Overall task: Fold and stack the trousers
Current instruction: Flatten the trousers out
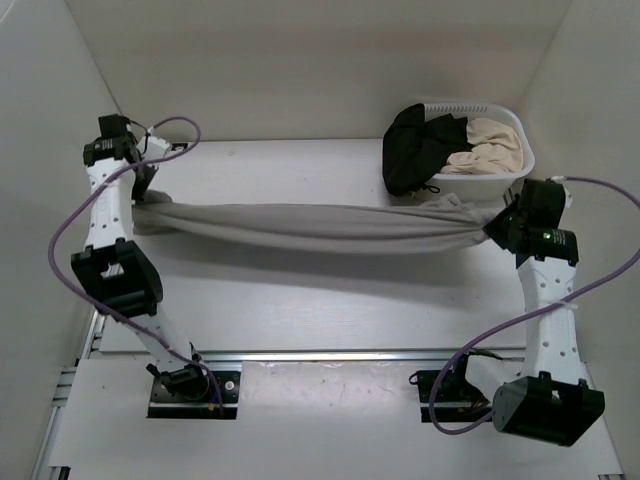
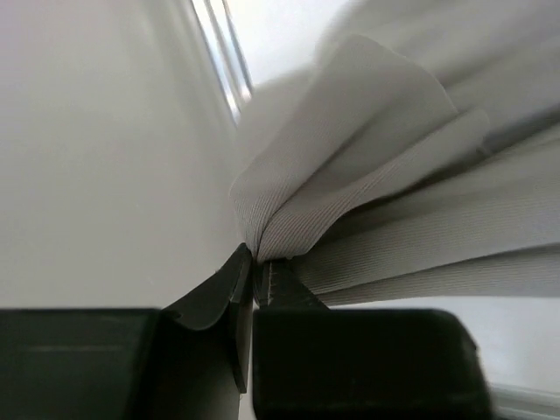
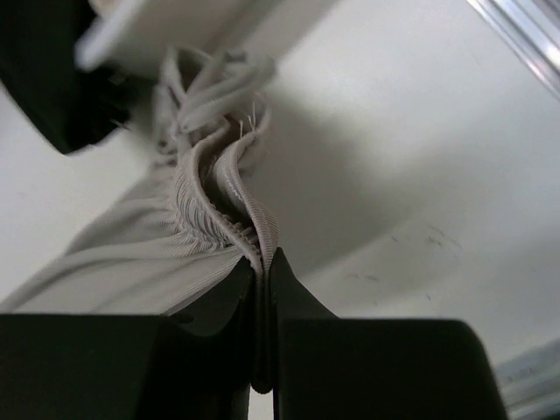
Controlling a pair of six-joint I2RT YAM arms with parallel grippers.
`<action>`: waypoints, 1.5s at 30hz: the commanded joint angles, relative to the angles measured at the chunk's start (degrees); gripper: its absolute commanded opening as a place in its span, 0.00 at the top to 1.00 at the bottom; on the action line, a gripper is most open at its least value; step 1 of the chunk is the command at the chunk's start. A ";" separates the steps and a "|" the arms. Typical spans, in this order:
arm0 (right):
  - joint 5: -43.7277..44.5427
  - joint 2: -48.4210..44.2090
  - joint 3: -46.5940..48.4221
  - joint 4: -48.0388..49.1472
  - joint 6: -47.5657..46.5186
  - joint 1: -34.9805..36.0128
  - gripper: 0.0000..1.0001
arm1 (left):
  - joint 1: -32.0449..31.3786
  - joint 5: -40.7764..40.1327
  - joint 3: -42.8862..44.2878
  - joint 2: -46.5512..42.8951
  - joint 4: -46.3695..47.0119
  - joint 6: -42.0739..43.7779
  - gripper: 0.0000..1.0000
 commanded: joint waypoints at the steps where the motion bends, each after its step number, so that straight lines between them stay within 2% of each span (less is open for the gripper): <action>1: 2.48 -3.23 -7.01 -2.82 -0.65 -1.59 1.00 | 0.97 1.69 -14.49 -8.04 -0.04 1.67 0.85; 3: 2.49 -4.90 -12.99 -2.83 0.49 -2.12 1.00 | 0.97 2.22 -21.48 -12.08 -0.04 2.38 0.67; 4: 2.49 -5.61 -14.75 -2.31 0.50 -2.12 1.00 | 0.97 2.23 -27.86 -13.23 -0.04 3.33 0.55; 5: 1.97 -5.61 -16.34 -2.30 0.50 -2.65 1.00 | 0.97 2.23 -30.62 -15.41 -0.04 4.21 0.45; 9: 1.35 -6.14 -21.00 -1.25 1.02 -3.26 1.00 | 5.26 4.85 -35.48 -18.68 -0.04 4.84 0.29; 13: 1.95 -5.62 -21.54 -1.77 -0.11 -3.79 1.00 | 11.51 8.28 -33.55 -17.55 0.57 4.84 0.26; 16: 3.36 -5.09 -20.92 -2.91 -1.34 -4.32 1.00 | 12.22 8.91 -33.03 -13.25 3.11 4.84 0.26; 20: 5.12 -3.25 -20.31 -4.85 -2.67 -5.89 1.00 | 10.56 15.83 -24.08 -4.29 4.96 -0.59 0.26; 22: 4.43 -2.72 -20.83 -4.85 -3.28 -7.30 1.00 | 7.83 15.85 -18.63 1.92 7.42 -2.10 0.26; 25: 3.89 -2.71 -21.54 -4.85 -3.28 -9.24 1.00 | 4.40 11.38 -13.35 11.76 10.76 -3.42 0.29; 28: 3.89 -2.71 -22.15 -5.38 -4.51 -10.64 1.00 | 3.87 8.03 -7.39 20.39 11.56 -5.18 0.36; 32: 4.68 -4.03 -21.54 -7.48 -5.65 -11.17 1.00 | 3.34 12.76 -4.55 24.28 11.56 -5.27 0.56; 33: 5.73 -4.03 -21.01 -7.49 -5.65 -11.18 1.00 | 3.34 13.38 -3.50 24.99 12.08 -5.27 0.65; 37: 5.74 -4.03 -20.39 -8.89 -6.18 -11.70 1.00 | 2.55 9.81 6.23 32.18 13.14 -8.59 0.66; 38: 5.74 -4.03 -19.70 -9.50 -6.18 -11.70 1.00 | 2.55 8.48 12.79 35.25 14.01 -9.74 0.70; 41: 5.74 -3.50 -19.16 -10.91 -6.18 -11.70 1.00 | 2.55 7.49 21.87 37.12 17.52 -13.79 0.70; 44: 6.27 -3.50 -19.16 -11.53 -6.18 -11.70 1.00 | 2.55 11.44 22.52 34.50 21.39 -16.51 0.70; 45: 6.27 -3.50 -19.16 -11.53 -6.18 -11.70 1.00 | 2.55 13.63 21.74 32.14 22.10 -16.52 0.63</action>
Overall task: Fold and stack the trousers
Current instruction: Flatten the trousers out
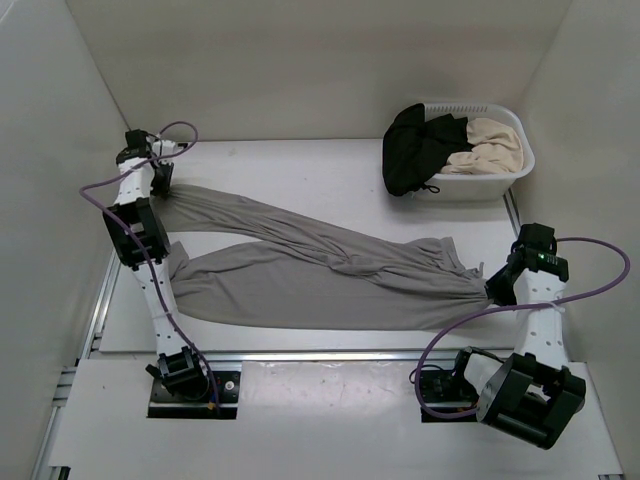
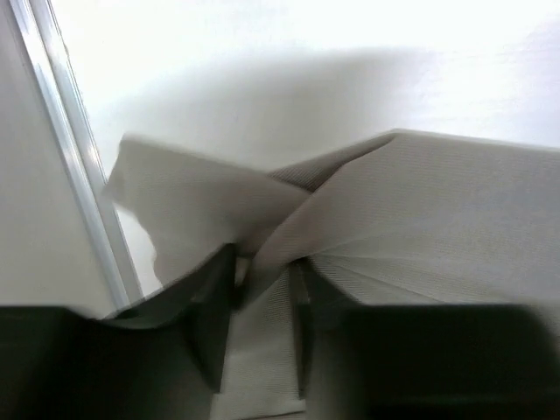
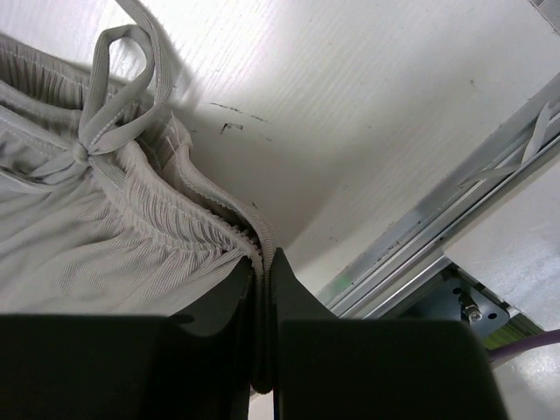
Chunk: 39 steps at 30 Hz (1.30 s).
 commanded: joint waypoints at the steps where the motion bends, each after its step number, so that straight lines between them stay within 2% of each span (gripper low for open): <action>1: 1.83 -0.55 2.32 -1.59 -1.26 -0.45 1.00 | 0.04 6.67 1.23 -6.81 5.23 -3.89 0.56; 2: 0.96 -0.55 2.32 -0.98 -1.26 -0.45 1.00 | -0.48 11.91 -1.73 -8.47 5.23 -2.84 0.48; 3: 0.34 -0.55 1.80 -0.27 -0.74 -0.45 1.00 | -0.49 13.53 -4.28 -13.01 5.23 -1.96 0.38; 5: -1.06 -0.55 1.79 0.43 -0.22 -0.45 1.00 | -1.63 14.34 -10.08 -18.31 5.23 1.10 0.30; 6: -2.11 -0.55 1.79 1.22 -0.21 -0.45 1.00 | -1.63 14.34 -16.55 -23.99 5.23 2.34 0.30; 8: -2.91 -0.55 1.27 1.75 -0.21 -0.45 1.00 | -1.63 14.34 -23.08 -29.99 2.96 5.15 0.27; 9: -3.44 -0.55 1.27 1.75 -0.21 -0.45 1.00 | -1.63 13.21 -29.90 -33.07 2.95 6.12 0.27; 11: -4.14 -0.55 1.27 2.28 -0.21 -0.45 1.00 | -1.63 8.57 -36.53 -41.60 2.25 8.06 0.27; 13: -4.67 -0.55 0.65 3.51 -0.21 -0.45 1.00 | -1.02 6.09 -45.15 -47.74 1.11 8.94 0.28; 15: -5.20 -1.08 0.04 3.51 -0.73 -0.45 1.00 | -1.02 2.31 -52.86 -49.97 -0.64 9.47 0.36; 17: -5.81 -1.69 0.04 4.13 -0.74 -0.45 1.00 | 0.21 0.37 -56.94 -50.50 -0.65 8.86 0.45; 18: -5.82 -1.70 0.04 4.13 -0.74 -0.97 1.00 | 2.82 0.37 -59.04 -50.50 -0.65 6.68 0.51; 19: -5.82 -2.22 -0.49 4.13 -0.74 -0.98 1.00 | 4.33 0.37 -59.67 -50.50 0.13 5.62 0.64; 22: -5.82 -2.22 -0.49 3.60 -2.05 -0.98 1.00 | 9.25 2.82 -61.43 -51.02 4.35 3.23 0.66; 28: -5.82 -2.83 -0.49 3.60 -2.06 -0.98 1.00 | 10.58 4.94 -64.51 -49.80 7.59 0.78 0.50; 30: -5.82 -3.45 -0.49 3.60 -2.06 -0.98 1.00 | 11.11 4.94 -65.04 -47.53 9.09 0.16 0.50; 33: -5.29 -4.50 -1.02 3.08 -2.06 -0.98 1.00 | 13.21 9.05 -65.04 -43.14 9.10 -1.42 0.47; 35: -4.77 -4.51 -1.02 3.07 -2.06 -0.98 1.00 | 13.22 12.39 -65.04 -41.81 9.10 -1.95 0.41; 36: -4.24 -4.51 -1.02 2.38 -2.58 -0.98 1.00 | 13.22 12.93 -65.04 -41.19 9.10 -1.95 0.35; 38: -4.23 -4.51 -1.02 2.37 -2.58 -0.98 1.00 | 13.22 12.33 -65.56 -38.73 9.10 -1.95 0.32; 39: -4.23 -4.51 -1.02 2.37 -2.58 -0.98 1.00 | 13.22 11.80 -65.57 -37.77 9.10 -1.95 0.34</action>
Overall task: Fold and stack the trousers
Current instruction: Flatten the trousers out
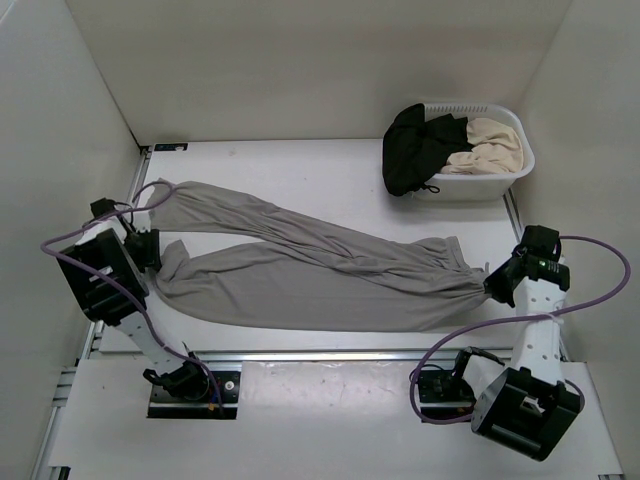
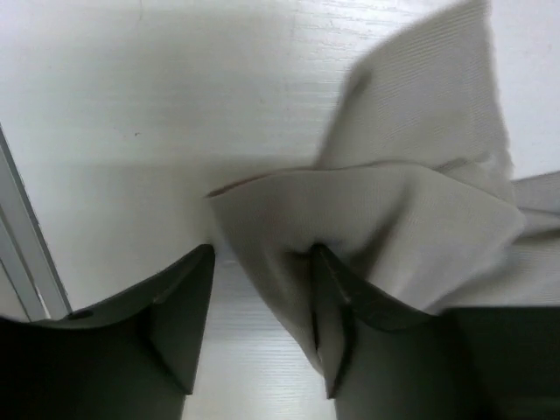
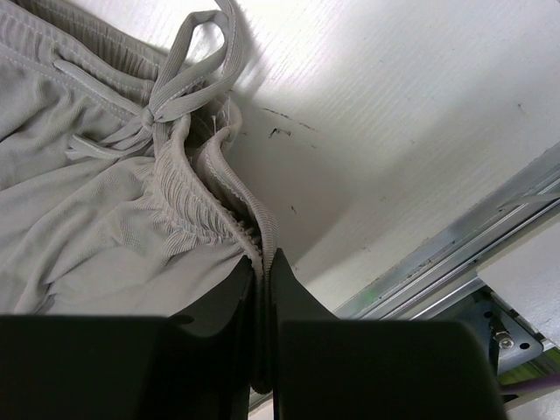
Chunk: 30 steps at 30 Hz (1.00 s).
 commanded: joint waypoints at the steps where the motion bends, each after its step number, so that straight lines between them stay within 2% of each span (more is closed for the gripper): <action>1: 1.01 -0.66 -0.47 -0.28 -1.36 -0.28 1.00 | 0.13 2.90 -1.57 4.46 0.31 -1.01 0.44; 3: 1.01 -0.66 -0.47 0.25 -1.36 -0.28 1.00 | 0.13 2.29 -2.18 5.09 0.31 0.56 0.86; 5: 0.40 1.52 1.63 1.74 -0.13 -0.28 1.00 | 0.65 2.28 -2.19 5.01 -0.56 2.06 0.86; 7: -1.62 3.90 5.13 2.35 -0.13 -0.80 1.00 | 2.23 0.97 1.49 2.83 -2.31 3.73 0.86; 9: -2.33 8.03 12.77 1.84 0.49 -1.42 1.00 | 4.16 -0.35 5.96 1.50 -6.79 5.65 0.86; 10: -3.02 9.26 15.32 1.05 0.49 -1.94 1.00 | 6.00 -0.96 10.69 0.97 -8.46 6.36 0.86; 14: -4.43 11.73 20.27 -5.71 2.33 -4.75 1.00 | 10.84 -3.17 16.62 -1.66 -15.41 9.35 0.86; 19: -4.62 5.06 10.18 -7.57 4.43 -8.88 1.00 | 12.70 -6.50 10.57 -6.32 -17.97 12.87 0.86; 24: -3.56 -0.13 -0.71 -8.71 6.28 -8.89 1.00 | 15.77 -7.82 0.11 -9.75 -17.44 15.25 0.86; 30: -0.40 -3.56 -5.92 -10.29 8.40 -10.65 1.00 | 18.84 -8.88 -6.57 -11.77 -16.30 18.68 0.86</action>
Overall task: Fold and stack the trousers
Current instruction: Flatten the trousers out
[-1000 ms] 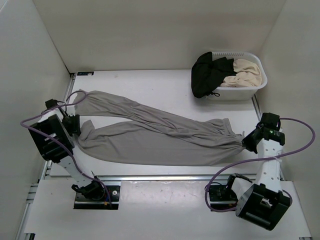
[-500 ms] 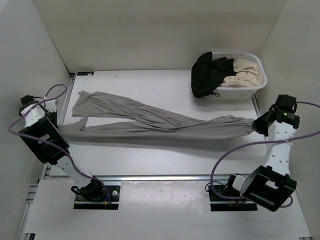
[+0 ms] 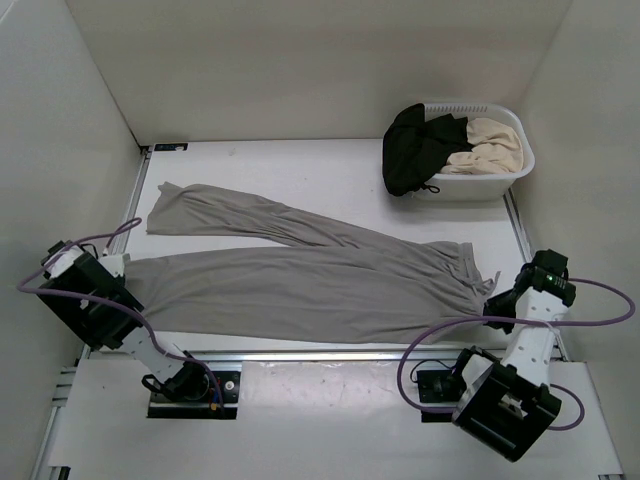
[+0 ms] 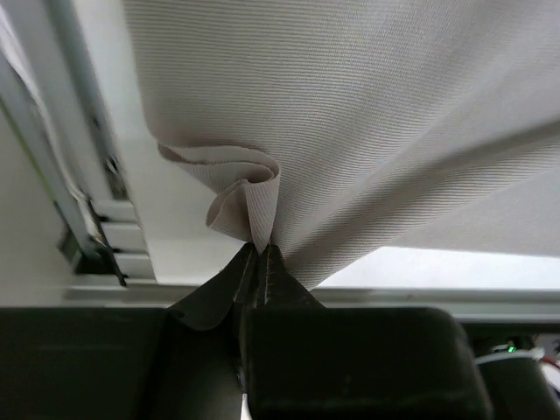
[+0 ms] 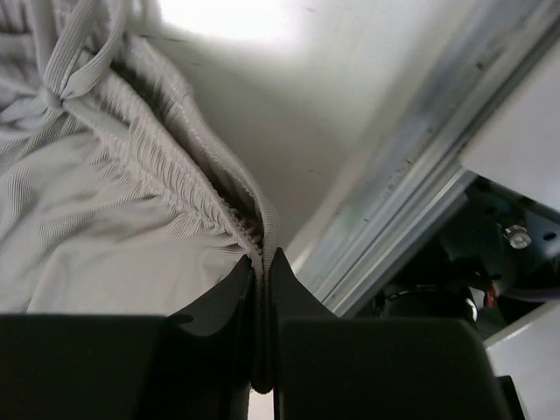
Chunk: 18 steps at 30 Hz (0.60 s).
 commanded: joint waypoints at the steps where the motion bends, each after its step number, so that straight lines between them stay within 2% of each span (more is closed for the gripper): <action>1: 4.36 -1.42 -0.61 -1.22 2.10 -1.14 1.00 | 1.89 -2.06 -1.31 -4.11 0.86 3.24 0.86; 6: 11.83 -0.89 0.71 -3.42 4.57 -2.20 0.96 | 2.42 -3.38 -3.25 -5.25 2.00 4.30 0.86; 9: 14.39 -0.89 1.76 -5.17 6.94 -2.20 0.83 | 2.42 -3.38 -3.77 -5.25 2.00 4.30 0.83; 10: 14.92 -0.37 1.76 -5.18 7.55 -2.20 0.59 | 2.42 -3.91 -3.77 -5.77 2.00 4.82 0.79; 11: 16.14 -0.37 2.29 -5.96 8.08 -2.20 0.42 | 2.42 -3.91 -4.30 -5.78 1.48 5.35 0.63; 12: 16.16 -0.37 3.16 -5.97 8.08 -2.20 0.28 | 2.42 -2.08 -4.30 -6.30 0.52 7.45 0.54; 13: 16.76 0.16 4.04 -5.97 7.56 -2.20 0.19 | 2.42 -0.24 -3.26 -6.31 -1.06 8.77 0.44; 14: 17.29 0.16 6.57 -6.49 7.55 -2.20 0.13 | 2.42 1.78 -2.20 -6.83 -4.73 9.83 0.39; 16: 17.91 0.16 9.66 -6.50 5.89 -2.20 0.12 | 1.64 8.00 2.52 -7.62 -7.65 10.54 0.38; 18: 15.56 1.56 12.30 -4.84 2.92 -1.50 0.12 | 0.05 10.49 5.88 -9.11 -8.63 10.02 0.38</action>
